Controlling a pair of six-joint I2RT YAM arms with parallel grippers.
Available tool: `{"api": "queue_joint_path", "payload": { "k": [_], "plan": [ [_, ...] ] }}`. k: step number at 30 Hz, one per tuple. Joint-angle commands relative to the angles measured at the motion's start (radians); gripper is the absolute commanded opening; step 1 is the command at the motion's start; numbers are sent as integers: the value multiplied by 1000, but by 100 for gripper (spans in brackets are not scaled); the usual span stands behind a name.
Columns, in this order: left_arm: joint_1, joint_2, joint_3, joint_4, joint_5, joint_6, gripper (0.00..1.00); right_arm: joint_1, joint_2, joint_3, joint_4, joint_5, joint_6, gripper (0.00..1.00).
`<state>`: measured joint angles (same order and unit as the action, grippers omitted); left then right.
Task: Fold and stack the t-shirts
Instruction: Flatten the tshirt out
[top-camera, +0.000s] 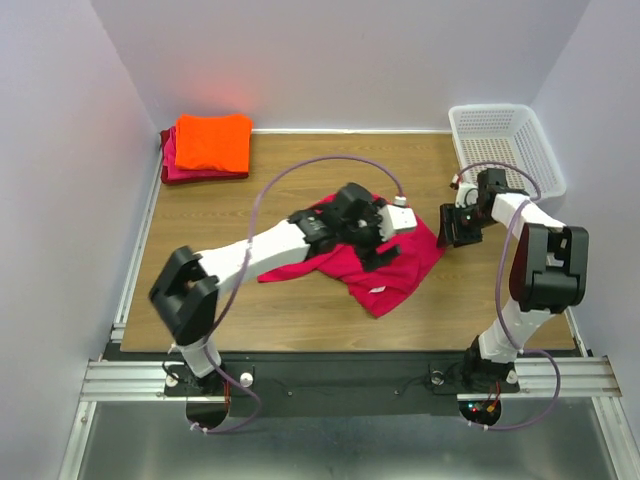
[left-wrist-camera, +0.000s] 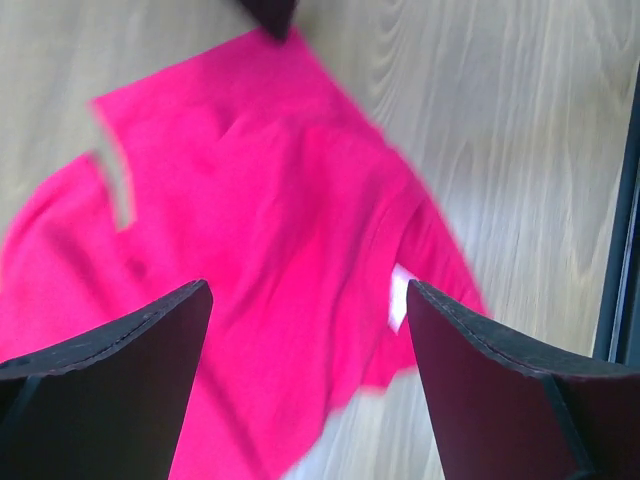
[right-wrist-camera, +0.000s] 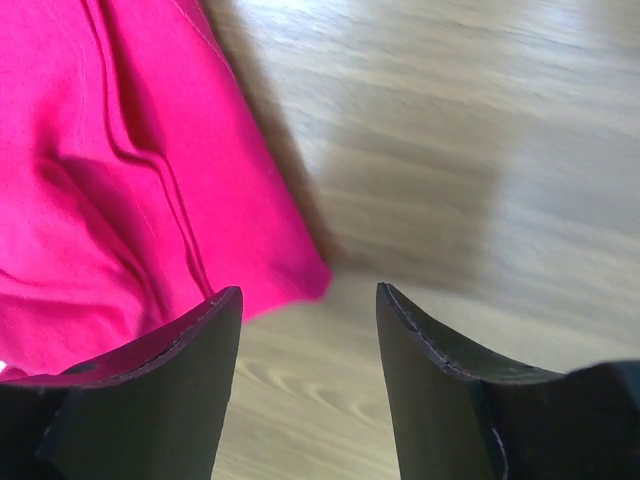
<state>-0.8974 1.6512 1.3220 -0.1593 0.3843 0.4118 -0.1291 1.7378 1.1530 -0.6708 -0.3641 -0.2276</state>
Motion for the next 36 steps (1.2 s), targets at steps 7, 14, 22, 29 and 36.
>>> {"api": "queue_joint_path", "payload": {
  "k": [7, 14, 22, 29, 36],
  "plan": [
    [-149, 295, 195, 66, -134, -154, 87, 8, 103, 36, 69, -111, 62, 52],
    [-175, 404, 264, 67, -214, -217, 86, 8, 114, 8, 80, -133, 62, 34],
    [-166, 418, 290, 23, -219, -196, 28, 8, 94, 8, 79, -130, 50, 0],
    [-28, 277, 197, 20, -98, -214, 0, 6, 49, -4, 76, -111, 34, 1],
    [136, 72, 5, 64, 56, -188, 0, 6, 9, -26, 74, -108, 14, 1]
  ]
}}
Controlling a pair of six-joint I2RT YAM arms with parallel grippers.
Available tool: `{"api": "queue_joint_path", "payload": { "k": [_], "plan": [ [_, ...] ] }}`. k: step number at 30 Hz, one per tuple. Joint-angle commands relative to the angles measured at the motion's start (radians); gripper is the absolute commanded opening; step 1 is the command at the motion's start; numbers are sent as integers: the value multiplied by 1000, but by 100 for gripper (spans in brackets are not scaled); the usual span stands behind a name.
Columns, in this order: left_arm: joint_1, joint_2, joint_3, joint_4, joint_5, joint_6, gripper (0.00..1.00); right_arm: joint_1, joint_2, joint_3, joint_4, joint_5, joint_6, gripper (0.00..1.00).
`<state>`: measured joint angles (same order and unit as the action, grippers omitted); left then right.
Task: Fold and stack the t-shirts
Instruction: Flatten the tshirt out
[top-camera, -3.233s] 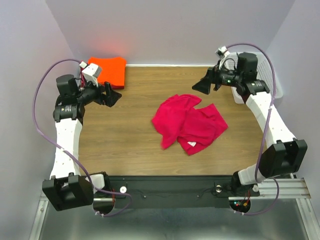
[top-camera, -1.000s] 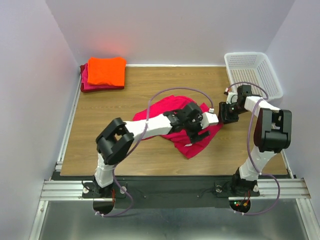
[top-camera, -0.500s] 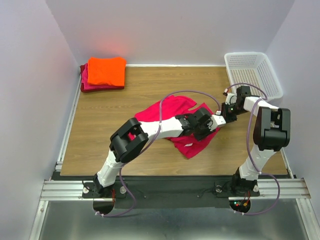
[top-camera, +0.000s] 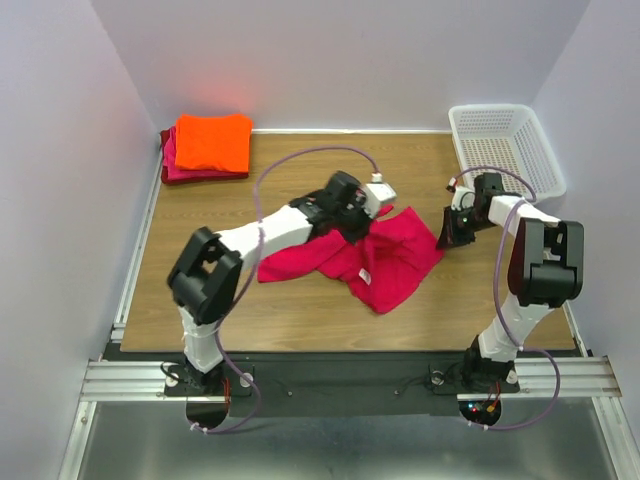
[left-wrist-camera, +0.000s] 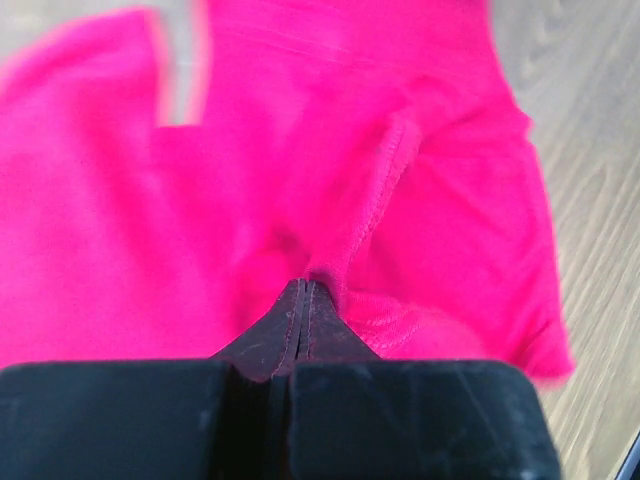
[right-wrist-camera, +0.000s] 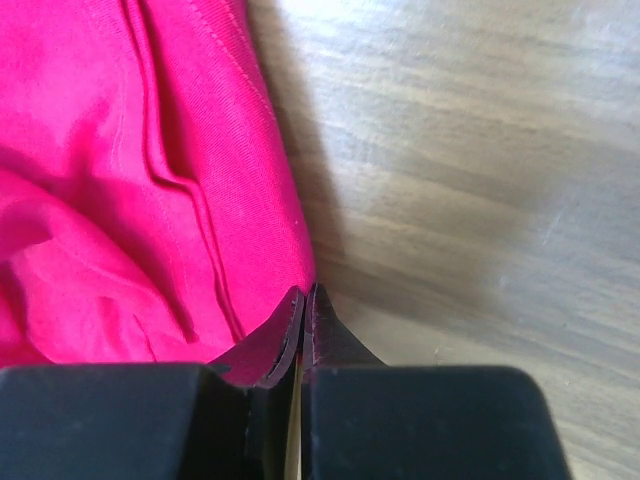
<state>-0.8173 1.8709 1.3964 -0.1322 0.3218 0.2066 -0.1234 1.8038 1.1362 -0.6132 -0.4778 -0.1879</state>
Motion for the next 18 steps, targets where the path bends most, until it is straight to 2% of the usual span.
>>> {"api": "queue_joint_path", "payload": {
  "k": [1, 6, 12, 14, 18],
  "plan": [
    [87, -168, -89, 37, 129, 28, 0, 1, -69, -10, 13, 4, -25, 1],
    [204, -248, -191, -7, 206, 88, 0, 2, -101, -21, 3, -59, -39, 1],
    [368, -355, -293, -85, 313, 181, 0, 2, -138, -30, -3, -56, -54, 1],
    [368, -427, -333, -169, 322, 300, 0, 2, -149, -29, -5, -54, -58, 1],
    [369, -553, -500, -268, 266, 430, 0, 2, -179, -29, -19, -109, -71, 1]
  ]
}}
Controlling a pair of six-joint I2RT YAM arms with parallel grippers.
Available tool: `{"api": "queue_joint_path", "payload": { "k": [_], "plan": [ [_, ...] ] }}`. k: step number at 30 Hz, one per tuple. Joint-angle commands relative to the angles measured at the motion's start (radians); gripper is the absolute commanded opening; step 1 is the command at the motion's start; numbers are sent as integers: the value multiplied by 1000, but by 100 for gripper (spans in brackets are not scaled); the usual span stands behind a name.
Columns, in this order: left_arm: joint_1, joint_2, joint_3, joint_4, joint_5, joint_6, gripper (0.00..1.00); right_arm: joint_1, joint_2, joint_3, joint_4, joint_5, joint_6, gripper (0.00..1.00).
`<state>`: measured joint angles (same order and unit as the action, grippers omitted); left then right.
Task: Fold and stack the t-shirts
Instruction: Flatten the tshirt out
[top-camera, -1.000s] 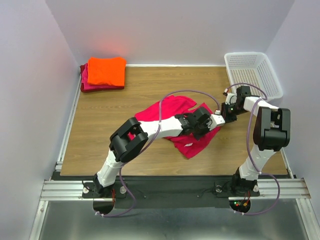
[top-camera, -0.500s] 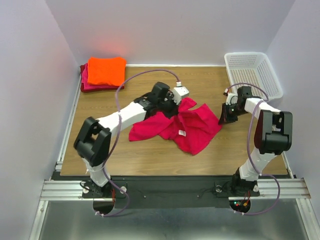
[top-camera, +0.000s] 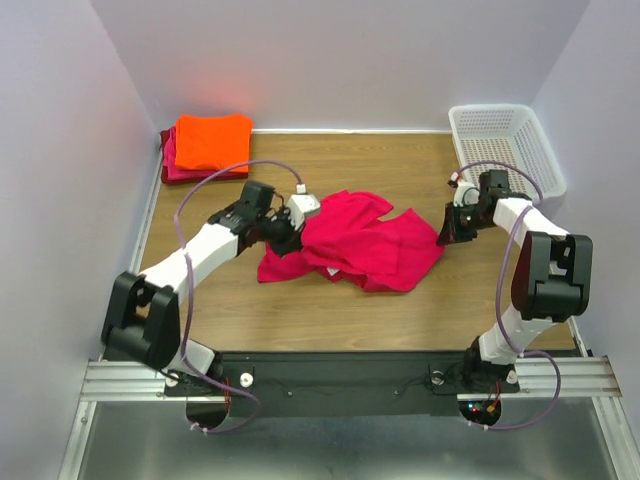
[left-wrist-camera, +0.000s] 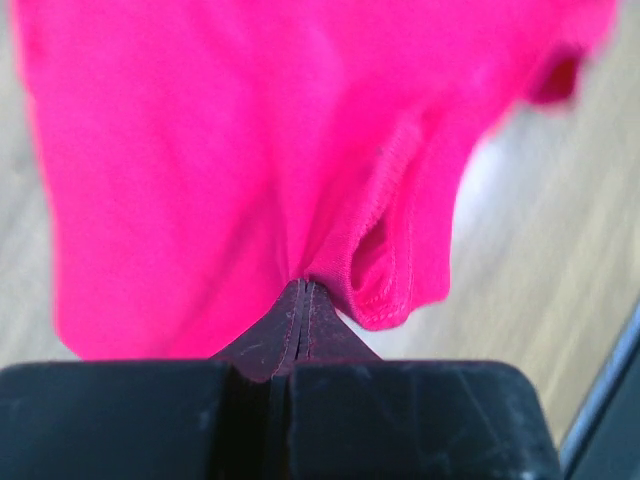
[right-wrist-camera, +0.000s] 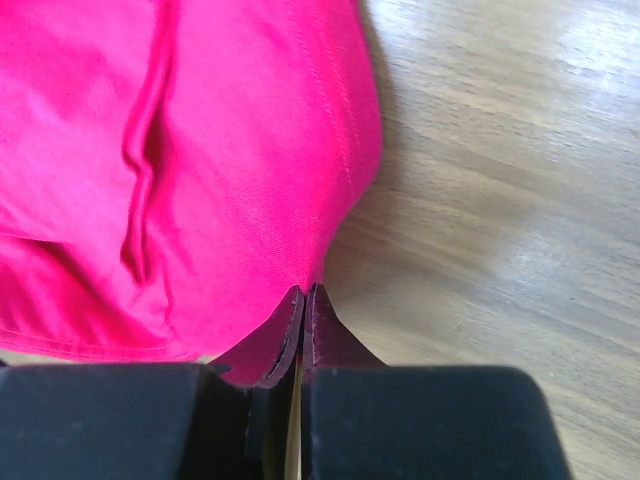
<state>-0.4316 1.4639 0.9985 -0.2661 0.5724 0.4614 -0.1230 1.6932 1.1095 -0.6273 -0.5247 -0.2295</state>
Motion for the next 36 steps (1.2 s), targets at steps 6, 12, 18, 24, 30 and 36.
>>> {"api": "queue_joint_path", "payload": {
  "k": [6, 12, 18, 24, 30, 36],
  "plan": [
    [46, -237, -201, -171, -111, 288, 0, 2, -102, -39, -110, -138, -121, 1],
    [272, -108, -150, -193, -92, 326, 0, 6, -113, -19, -473, -166, -441, 1],
    [424, 82, -20, -229, -55, 348, 0, 165, -115, 32, -761, -261, -774, 21],
    [545, 109, 77, -327, 0, 434, 32, 238, -78, 177, -616, -282, -652, 73],
    [522, -35, 97, -372, 81, 458, 68, 237, 91, 299, -219, -302, -241, 70],
    [268, -140, 3, -265, 26, 341, 72, 276, 255, 411, -40, -241, -22, 72]
  ]
}}
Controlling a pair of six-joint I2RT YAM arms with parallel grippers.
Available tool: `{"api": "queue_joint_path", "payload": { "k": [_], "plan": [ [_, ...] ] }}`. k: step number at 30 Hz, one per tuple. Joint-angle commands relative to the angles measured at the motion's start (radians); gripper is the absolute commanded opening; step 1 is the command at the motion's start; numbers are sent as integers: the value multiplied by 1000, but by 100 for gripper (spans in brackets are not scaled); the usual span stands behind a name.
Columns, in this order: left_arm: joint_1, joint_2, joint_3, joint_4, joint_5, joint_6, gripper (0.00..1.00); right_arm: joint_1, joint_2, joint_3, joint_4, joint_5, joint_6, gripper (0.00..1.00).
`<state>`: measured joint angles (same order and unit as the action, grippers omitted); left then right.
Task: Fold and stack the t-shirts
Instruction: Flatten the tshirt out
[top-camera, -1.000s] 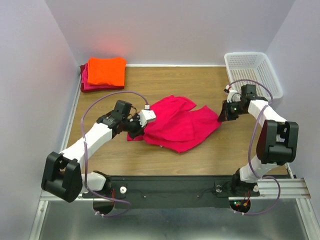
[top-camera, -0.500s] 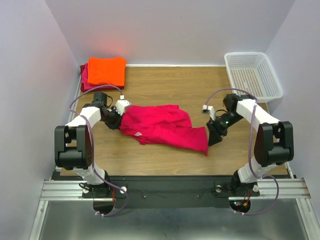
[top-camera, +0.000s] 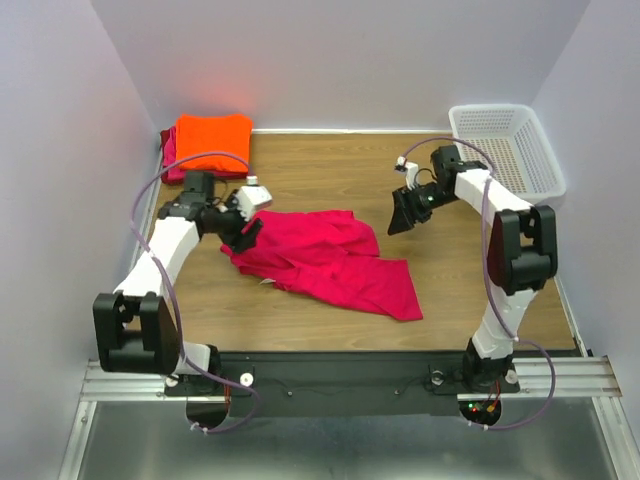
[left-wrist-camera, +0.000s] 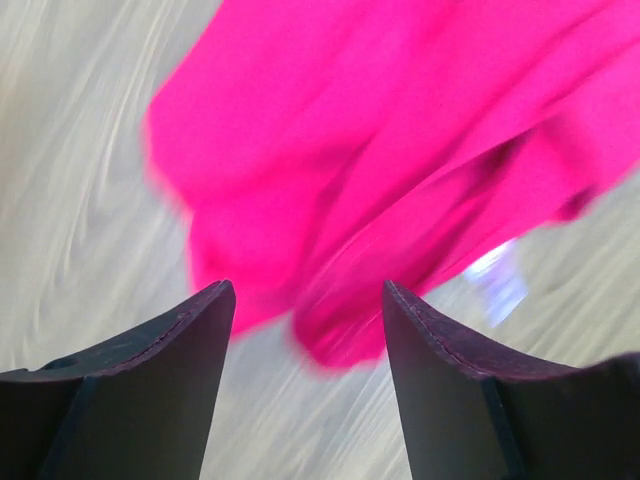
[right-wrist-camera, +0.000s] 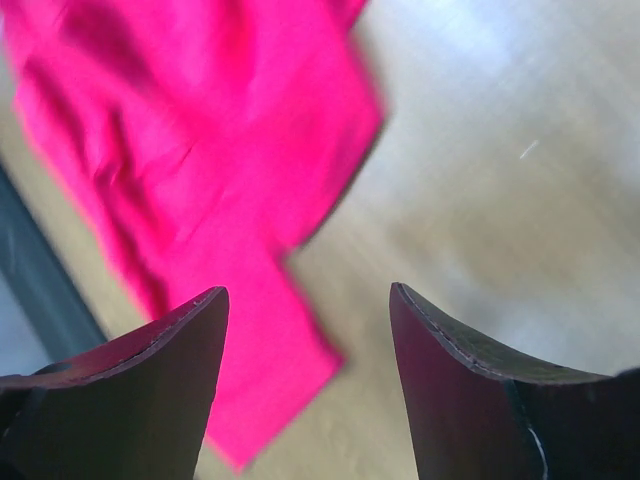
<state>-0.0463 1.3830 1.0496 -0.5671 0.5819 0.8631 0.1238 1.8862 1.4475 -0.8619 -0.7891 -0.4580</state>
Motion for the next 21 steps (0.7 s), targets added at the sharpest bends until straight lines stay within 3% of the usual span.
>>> {"api": "queue_joint_path", "payload": {
  "k": [1, 9, 12, 15, 16, 19, 21],
  "plan": [
    [-147, -65, -78, 76, 10, -78, 72, 36, 104, 83, 213, 33, 241, 72],
    [-360, -53, -171, 177, -50, -160, 73, 112, 217, 102, 287, 106, 332, 72],
    [-452, -45, -194, 207, -70, -168, 74, 135, 240, 96, 288, 90, 341, 65],
    [-536, -19, -220, 256, -94, -190, 77, 139, 254, 88, 287, 67, 361, 43],
    [-571, -7, -227, 280, -106, -194, 77, 137, 246, 80, 287, 76, 366, 28],
    [-599, 50, -238, 306, -131, -188, 77, 134, 215, 67, 287, 96, 363, 6],
    [-606, 68, -238, 300, -136, -165, 69, 117, 183, 50, 285, 113, 360, 0]
  ]
}}
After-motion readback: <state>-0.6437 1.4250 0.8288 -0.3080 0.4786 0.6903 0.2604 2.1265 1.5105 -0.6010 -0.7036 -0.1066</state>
